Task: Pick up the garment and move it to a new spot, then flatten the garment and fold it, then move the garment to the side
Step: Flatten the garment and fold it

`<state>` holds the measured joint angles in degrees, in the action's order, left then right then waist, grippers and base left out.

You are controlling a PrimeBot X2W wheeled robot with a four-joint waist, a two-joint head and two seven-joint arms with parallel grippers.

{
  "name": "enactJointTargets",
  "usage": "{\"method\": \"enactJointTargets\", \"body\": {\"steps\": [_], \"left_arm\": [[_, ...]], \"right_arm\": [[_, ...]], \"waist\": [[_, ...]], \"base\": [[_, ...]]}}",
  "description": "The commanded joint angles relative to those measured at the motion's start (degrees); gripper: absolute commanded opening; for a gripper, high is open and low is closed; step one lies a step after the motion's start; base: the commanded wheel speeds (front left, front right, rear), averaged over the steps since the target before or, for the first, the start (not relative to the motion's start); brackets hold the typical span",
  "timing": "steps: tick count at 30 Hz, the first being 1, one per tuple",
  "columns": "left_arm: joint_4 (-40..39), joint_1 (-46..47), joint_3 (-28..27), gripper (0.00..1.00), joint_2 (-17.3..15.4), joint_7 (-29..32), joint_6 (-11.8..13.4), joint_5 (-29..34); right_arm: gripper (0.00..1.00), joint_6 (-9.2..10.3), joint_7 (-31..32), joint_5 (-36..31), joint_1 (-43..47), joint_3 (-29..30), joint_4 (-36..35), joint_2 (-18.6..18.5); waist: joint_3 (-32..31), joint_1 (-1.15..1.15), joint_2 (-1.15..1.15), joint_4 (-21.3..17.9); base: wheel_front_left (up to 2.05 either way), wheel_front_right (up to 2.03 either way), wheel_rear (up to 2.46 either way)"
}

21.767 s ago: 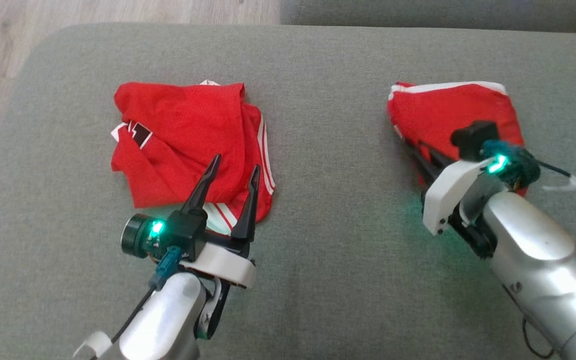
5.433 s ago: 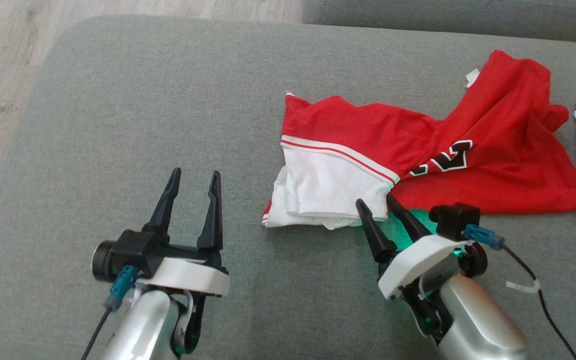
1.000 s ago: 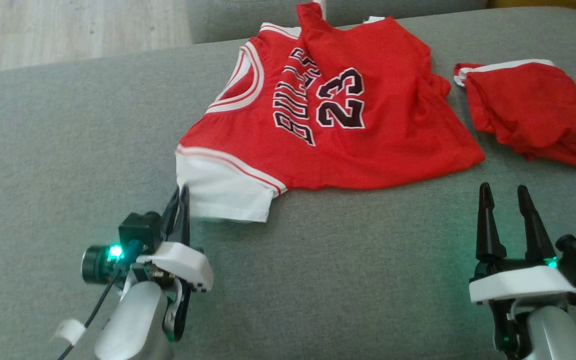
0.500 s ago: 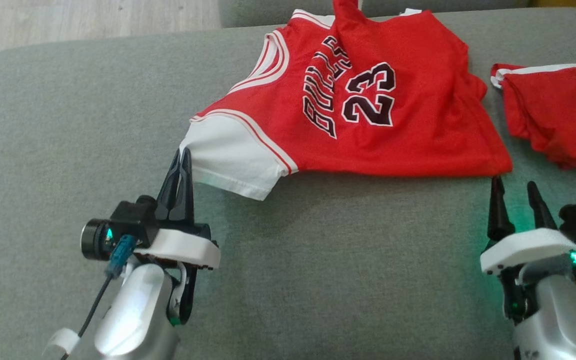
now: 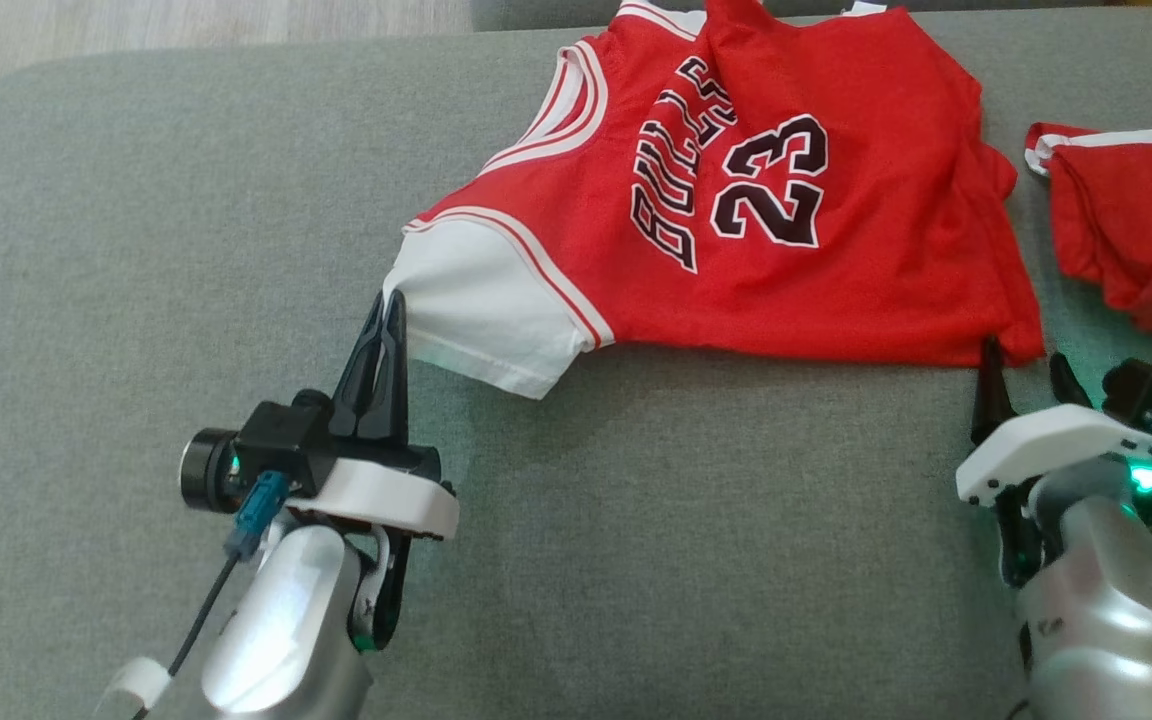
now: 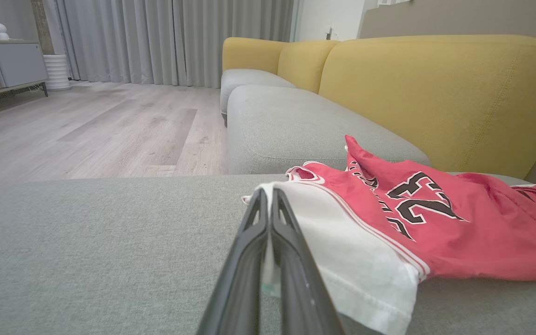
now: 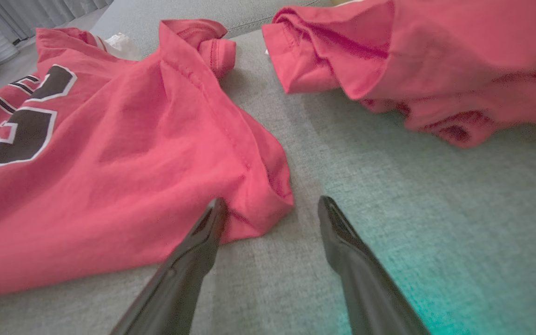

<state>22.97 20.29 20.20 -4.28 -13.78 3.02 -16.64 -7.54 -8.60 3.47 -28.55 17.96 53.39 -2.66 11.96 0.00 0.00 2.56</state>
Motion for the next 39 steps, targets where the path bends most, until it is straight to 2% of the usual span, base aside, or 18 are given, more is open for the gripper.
{"method": "enactJointTargets", "body": {"steps": [1,3,4,5,6,9,13,19,26,32,38,39], "left_arm": [[-2.0,1.6,-1.6,0.00,-0.5,-0.9,0.1,0.1],[-2.0,1.7,-1.5,0.00,-0.5,-0.9,0.1,0.1],[-2.0,1.7,-1.5,0.00,-0.5,-0.9,0.2,0.0],[-2.0,1.6,-1.5,0.00,-0.5,-0.9,0.2,0.0],[-1.9,1.6,-1.5,0.00,-0.6,-0.9,0.2,-0.1],[-1.7,1.1,-1.8,0.00,-0.8,-1.0,0.4,-0.4],[-2.2,1.2,-3.2,0.00,-1.1,-1.0,0.2,-1.8],[-5.5,4.2,-6.4,0.00,-1.8,-0.8,-0.8,-5.7],[-12.2,8.5,-9.5,0.00,-2.2,-0.3,0.0,-8.0],[-19.7,6.2,-10.1,0.00,-2.5,0.2,1.6,-8.1],[-30.9,1.0,-10.6,0.00,-4.2,2.1,3.8,-7.2],[-30.9,1.0,-10.6,0.00,-4.2,2.1,3.8,-7.2]], "right_arm": [[1.00,0.05,-0.7,-0.8,-2.1,-1.1,-0.3,-0.2],[0.98,0.05,-1.3,-2.0,-3.2,-0.7,1.9,-0.2],[0.64,0.05,-1.7,-2.4,-3.8,-0.6,2.8,-0.2],[0.15,0.05,-2.3,-2.7,-4.3,-0.6,3.6,-0.2],[0.00,0.05,-2.8,-3.1,-4.7,-0.7,4.3,-0.2],[0.00,0.05,-4.5,-3.0,-6.0,-1.8,5.4,-0.2],[0.00,0.05,-5.8,-2.5,-7.0,-3.8,3.3,-0.2],[0.00,0.05,-5.2,0.0,-8.7,-9.6,-9.0,-0.6],[0.00,0.05,1.9,4.9,-7.5,-14.2,-27.1,-4.4],[0.00,0.05,7.3,6.8,0.2,-15.1,-42.9,-5.7],[0.00,0.05,11.7,7.2,9.6,-13.0,-58.7,-3.9],[0.00,0.05,11.7,7.2,9.6,-13.0,-58.7,-3.9]], "waist": [[0.1,0.00,0.00,0.1],[0.1,0.00,0.00,0.1],[0.1,0.00,0.00,0.1],[0.0,0.00,0.00,0.0],[-0.1,0.00,0.00,-0.1],[-0.9,0.00,0.00,-0.7],[-2.5,0.00,0.00,-1.6],[-6.0,0.00,0.00,-3.8],[-9.2,0.00,0.00,-4.8],[-11.5,0.00,0.00,-4.5],[-12.4,0.00,0.00,-4.1],[-12.4,0.00,0.00,-4.1]], "base": [[0.00,0.00,0.00],[0.00,0.00,0.00],[0.00,0.00,0.00],[0.00,0.00,0.00],[0.00,0.00,0.00],[0.00,0.00,0.00],[0.00,0.00,0.00],[0.00,0.00,0.00],[0.00,0.00,0.00],[0.00,0.00,0.00],[0.00,0.00,0.00],[0.00,0.00,0.00]]}}
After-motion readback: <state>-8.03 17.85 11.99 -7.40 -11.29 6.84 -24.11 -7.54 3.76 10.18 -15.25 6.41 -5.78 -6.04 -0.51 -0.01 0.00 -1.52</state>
